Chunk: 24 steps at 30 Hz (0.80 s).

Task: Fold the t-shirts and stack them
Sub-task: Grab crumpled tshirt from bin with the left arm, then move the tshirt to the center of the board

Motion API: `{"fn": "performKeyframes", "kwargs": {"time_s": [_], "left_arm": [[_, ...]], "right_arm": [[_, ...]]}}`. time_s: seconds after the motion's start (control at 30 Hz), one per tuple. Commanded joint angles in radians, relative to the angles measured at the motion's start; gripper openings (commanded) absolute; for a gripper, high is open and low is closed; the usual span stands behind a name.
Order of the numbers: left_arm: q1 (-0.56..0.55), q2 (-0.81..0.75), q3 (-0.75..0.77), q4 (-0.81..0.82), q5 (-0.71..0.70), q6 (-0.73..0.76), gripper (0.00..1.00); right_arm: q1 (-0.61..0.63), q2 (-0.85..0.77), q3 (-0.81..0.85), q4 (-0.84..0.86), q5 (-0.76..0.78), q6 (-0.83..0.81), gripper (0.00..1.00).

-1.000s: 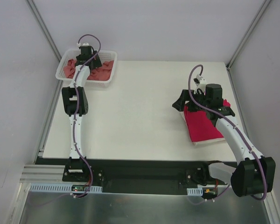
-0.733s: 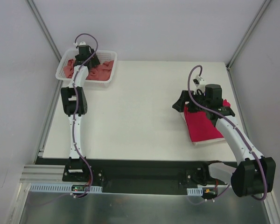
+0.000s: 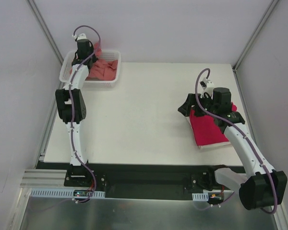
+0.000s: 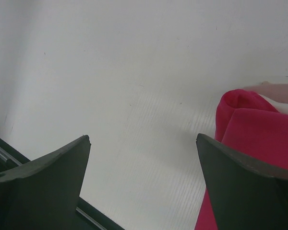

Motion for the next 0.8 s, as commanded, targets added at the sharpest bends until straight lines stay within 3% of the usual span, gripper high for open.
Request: {"fn": "performKeyframes", "kwargs": {"time_s": [0.0,0.23,0.33,0.37,0.5,0.77], "left_arm": [[-0.117,-0.356,-0.063,0.104,-0.062,0.128,0.00],[-0.241,-0.785,-0.235,0.135,-0.039,0.171,0.00],[-0.261,-0.956,-0.324,0.168,0.104,0.090,0.00],[-0.266,-0.996,-0.350,0.185,0.212,0.045,0.00],[-0.293,-1.188,-0.520,0.339,0.393,-0.050,0.00],[-0.335,-1.246,-0.729,0.417,0.523,-0.248,0.00]], "right_arm": [[0.008,-0.076,-0.019,0.031,-0.039,0.020,0.96],[0.030,-0.219,-0.090,0.061,-0.077,0.046,0.96],[0.031,-0.312,-0.125,0.048,-0.057,0.049,0.96],[0.031,-0.361,-0.140,0.042,-0.050,0.049,0.96],[0.031,-0.458,-0.169,0.008,-0.016,0.032,0.96],[0.031,-0.494,-0.191,-0.040,0.023,0.038,0.96]]}}
